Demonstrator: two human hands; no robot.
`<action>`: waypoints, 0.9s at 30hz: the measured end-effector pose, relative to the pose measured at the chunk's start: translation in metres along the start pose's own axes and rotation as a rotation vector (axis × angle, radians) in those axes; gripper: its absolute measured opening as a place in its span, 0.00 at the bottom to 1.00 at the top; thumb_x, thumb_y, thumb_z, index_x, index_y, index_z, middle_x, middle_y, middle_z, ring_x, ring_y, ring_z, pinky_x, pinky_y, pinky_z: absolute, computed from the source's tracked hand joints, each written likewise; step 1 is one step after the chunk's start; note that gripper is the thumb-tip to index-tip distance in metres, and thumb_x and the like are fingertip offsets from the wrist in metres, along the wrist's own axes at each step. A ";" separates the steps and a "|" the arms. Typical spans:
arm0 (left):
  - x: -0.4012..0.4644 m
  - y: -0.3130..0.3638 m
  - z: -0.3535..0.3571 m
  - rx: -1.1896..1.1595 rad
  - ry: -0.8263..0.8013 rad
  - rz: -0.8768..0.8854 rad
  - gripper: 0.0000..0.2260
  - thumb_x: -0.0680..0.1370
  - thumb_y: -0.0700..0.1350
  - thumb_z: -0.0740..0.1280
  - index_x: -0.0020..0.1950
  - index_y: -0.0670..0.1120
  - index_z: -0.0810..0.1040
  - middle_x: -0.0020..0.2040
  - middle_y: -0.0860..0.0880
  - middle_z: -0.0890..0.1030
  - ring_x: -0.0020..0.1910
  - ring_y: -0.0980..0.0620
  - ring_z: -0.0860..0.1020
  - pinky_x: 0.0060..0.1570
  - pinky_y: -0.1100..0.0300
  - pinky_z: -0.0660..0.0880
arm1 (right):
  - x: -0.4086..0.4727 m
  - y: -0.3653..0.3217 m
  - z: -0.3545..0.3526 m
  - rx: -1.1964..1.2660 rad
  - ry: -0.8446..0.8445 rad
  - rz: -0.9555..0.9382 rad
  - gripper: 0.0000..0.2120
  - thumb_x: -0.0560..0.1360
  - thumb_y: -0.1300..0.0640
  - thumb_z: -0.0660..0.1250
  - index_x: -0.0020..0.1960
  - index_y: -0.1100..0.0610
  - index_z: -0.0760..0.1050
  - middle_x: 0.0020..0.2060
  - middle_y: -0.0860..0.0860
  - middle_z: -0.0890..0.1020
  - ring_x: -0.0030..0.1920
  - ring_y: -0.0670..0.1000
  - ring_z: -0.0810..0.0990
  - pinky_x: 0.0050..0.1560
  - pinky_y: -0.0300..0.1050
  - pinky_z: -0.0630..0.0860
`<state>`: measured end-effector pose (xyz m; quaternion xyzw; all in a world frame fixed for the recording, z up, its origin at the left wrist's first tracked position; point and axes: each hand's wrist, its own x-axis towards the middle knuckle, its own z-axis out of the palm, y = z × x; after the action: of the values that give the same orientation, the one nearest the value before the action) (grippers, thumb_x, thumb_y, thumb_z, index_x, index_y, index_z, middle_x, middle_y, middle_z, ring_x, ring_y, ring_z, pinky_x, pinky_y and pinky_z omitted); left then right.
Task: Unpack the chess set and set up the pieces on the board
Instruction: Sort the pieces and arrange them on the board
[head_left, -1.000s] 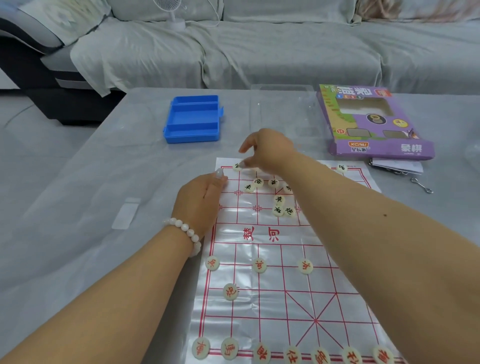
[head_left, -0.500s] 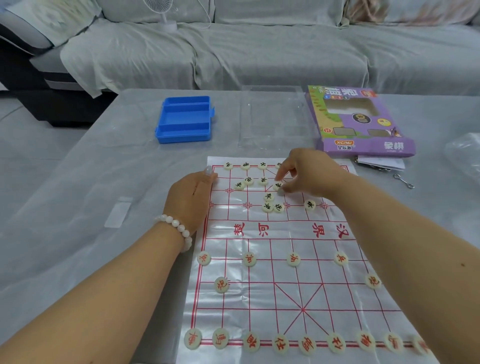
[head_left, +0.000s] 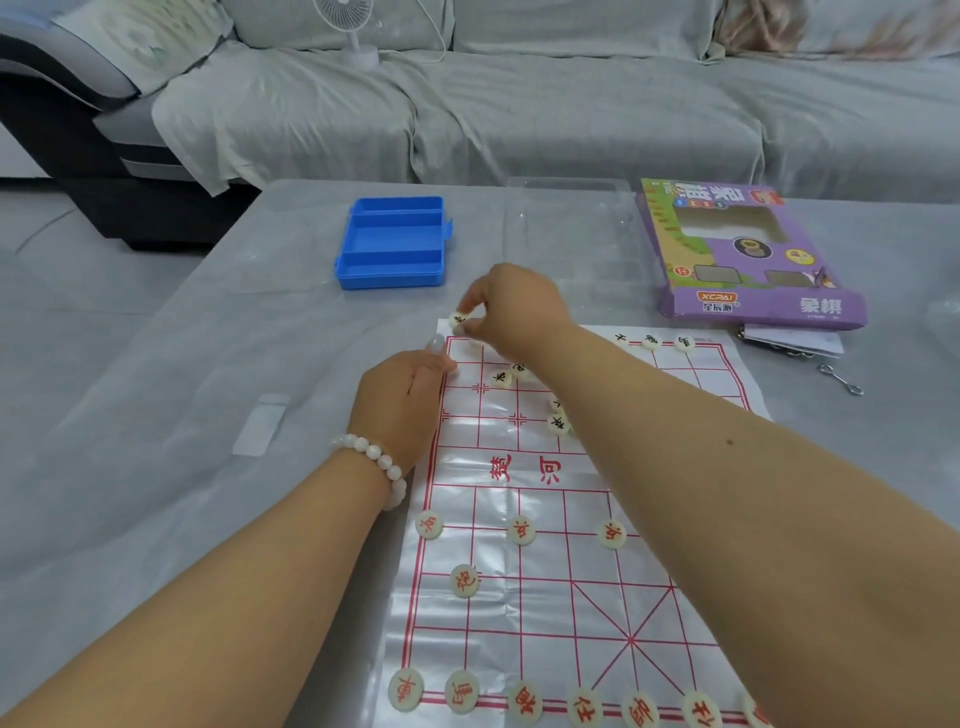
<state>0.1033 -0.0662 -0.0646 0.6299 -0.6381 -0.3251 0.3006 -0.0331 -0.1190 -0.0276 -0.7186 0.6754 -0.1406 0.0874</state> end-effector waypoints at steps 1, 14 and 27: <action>0.000 0.000 0.000 -0.006 0.004 0.006 0.25 0.81 0.55 0.47 0.59 0.43 0.79 0.57 0.46 0.80 0.56 0.51 0.75 0.57 0.64 0.61 | 0.004 -0.004 0.004 -0.024 -0.010 -0.007 0.15 0.72 0.45 0.69 0.56 0.48 0.80 0.52 0.49 0.78 0.53 0.52 0.77 0.54 0.46 0.73; 0.001 -0.005 0.000 -0.010 0.024 0.048 0.25 0.81 0.55 0.48 0.57 0.43 0.80 0.57 0.46 0.80 0.53 0.53 0.74 0.57 0.64 0.62 | 0.007 0.004 -0.005 -0.040 -0.047 0.019 0.16 0.73 0.46 0.69 0.59 0.49 0.78 0.57 0.50 0.78 0.58 0.53 0.76 0.59 0.48 0.71; 0.002 -0.003 0.000 0.062 -0.014 0.016 0.25 0.80 0.55 0.47 0.59 0.44 0.79 0.60 0.46 0.78 0.59 0.49 0.74 0.61 0.64 0.60 | -0.048 0.049 -0.025 0.005 -0.155 -0.073 0.15 0.70 0.47 0.72 0.56 0.46 0.80 0.42 0.46 0.73 0.42 0.46 0.72 0.42 0.39 0.66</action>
<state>0.1048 -0.0679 -0.0675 0.6313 -0.6550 -0.3073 0.2793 -0.0896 -0.0727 -0.0235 -0.7512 0.6397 -0.0895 0.1360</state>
